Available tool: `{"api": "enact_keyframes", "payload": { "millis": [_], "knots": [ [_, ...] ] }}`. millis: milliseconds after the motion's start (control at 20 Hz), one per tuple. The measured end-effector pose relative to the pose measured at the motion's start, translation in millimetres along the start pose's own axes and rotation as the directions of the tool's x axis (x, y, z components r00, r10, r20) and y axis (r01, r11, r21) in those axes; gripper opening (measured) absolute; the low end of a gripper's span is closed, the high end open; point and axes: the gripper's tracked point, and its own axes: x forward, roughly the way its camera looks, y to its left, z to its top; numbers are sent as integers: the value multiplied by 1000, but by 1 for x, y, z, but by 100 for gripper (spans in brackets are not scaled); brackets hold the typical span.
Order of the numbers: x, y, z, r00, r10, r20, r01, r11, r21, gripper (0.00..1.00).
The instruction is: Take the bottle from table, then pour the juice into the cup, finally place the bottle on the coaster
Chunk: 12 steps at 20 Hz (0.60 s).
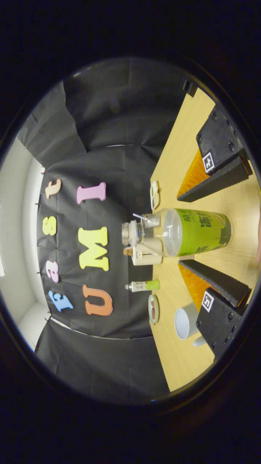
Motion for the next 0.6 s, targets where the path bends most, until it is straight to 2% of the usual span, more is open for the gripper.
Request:
{"api": "enact_keyframes", "payload": {
  "millis": [250,350,500,600],
  "knots": [
    [13,8,-4,999,19,-27,-19,1000,-3,100],
    [21,7,-2,999,26,-18,-28,997,-66,93],
    [21,3,2,998,53,-45,-56,995,-78,80],
    [18,-2,8,996,59,-69,-66,992,-104,80]
  ]
}}
